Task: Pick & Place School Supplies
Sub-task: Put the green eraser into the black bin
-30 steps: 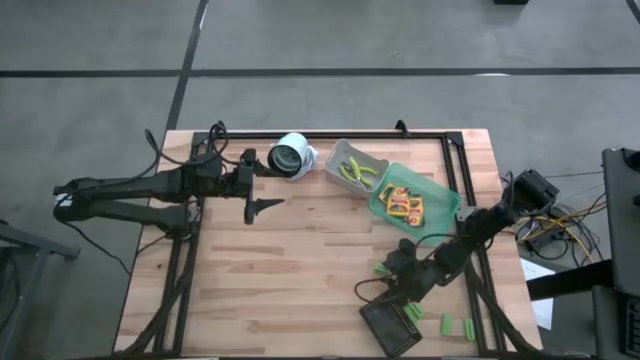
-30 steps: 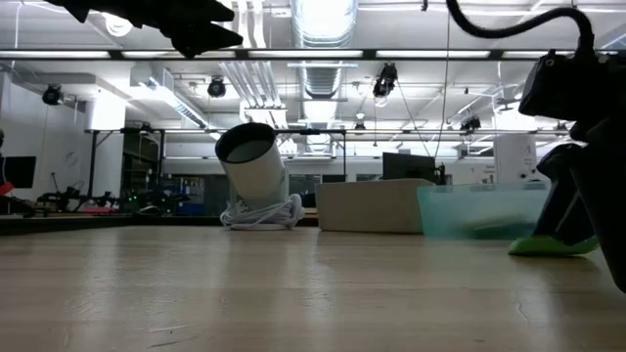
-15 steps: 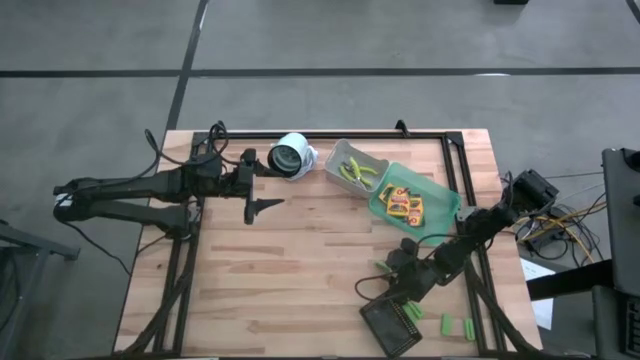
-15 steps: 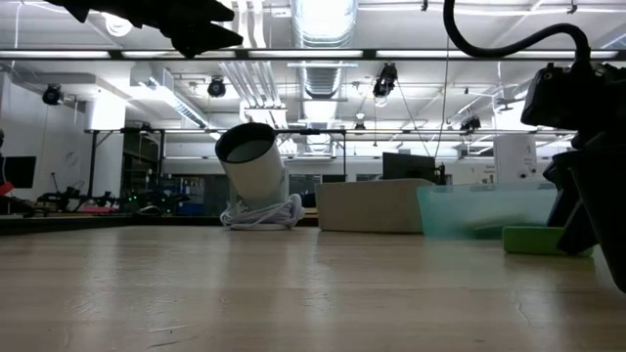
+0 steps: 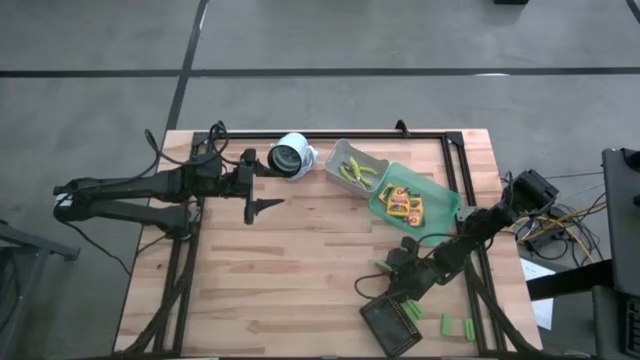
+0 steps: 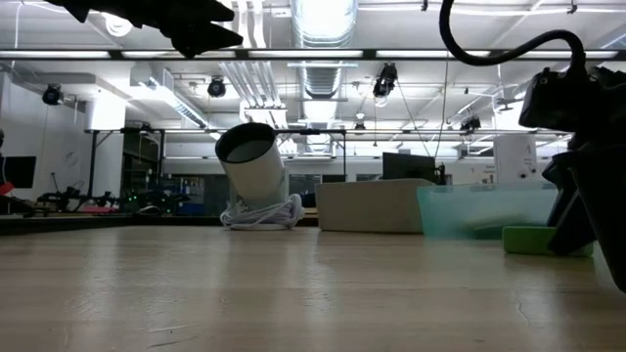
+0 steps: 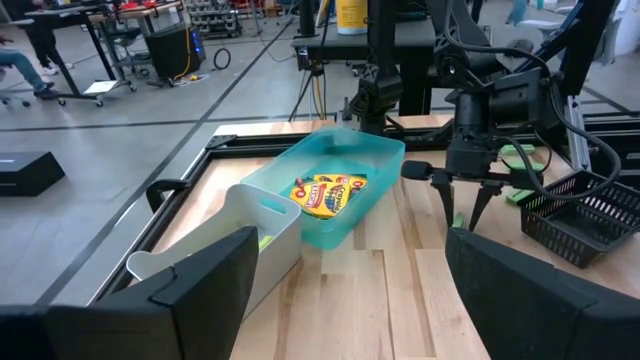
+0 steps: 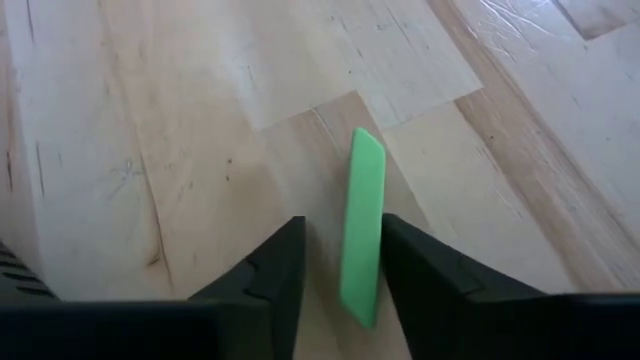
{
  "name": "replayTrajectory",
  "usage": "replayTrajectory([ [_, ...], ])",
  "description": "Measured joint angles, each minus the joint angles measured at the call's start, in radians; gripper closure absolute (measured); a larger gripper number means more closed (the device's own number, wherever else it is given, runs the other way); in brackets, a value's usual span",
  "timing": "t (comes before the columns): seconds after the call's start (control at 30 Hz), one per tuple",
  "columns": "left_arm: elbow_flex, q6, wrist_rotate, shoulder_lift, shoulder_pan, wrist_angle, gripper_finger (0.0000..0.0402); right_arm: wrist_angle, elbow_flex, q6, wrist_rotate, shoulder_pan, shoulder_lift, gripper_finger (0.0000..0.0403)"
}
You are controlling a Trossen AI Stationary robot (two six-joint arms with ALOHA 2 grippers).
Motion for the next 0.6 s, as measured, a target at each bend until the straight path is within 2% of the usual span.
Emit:
replayTrajectory([
  [0.3,0.000,0.000,0.000,0.000,0.000,0.000,0.0074,0.007,0.000,0.008,0.000,0.000,0.000,0.0371],
  [0.6,0.000,0.000,0.000,0.000,0.000,0.000,0.0073,0.005,0.000,0.000,0.010,0.004,-0.012,0.0367],
])
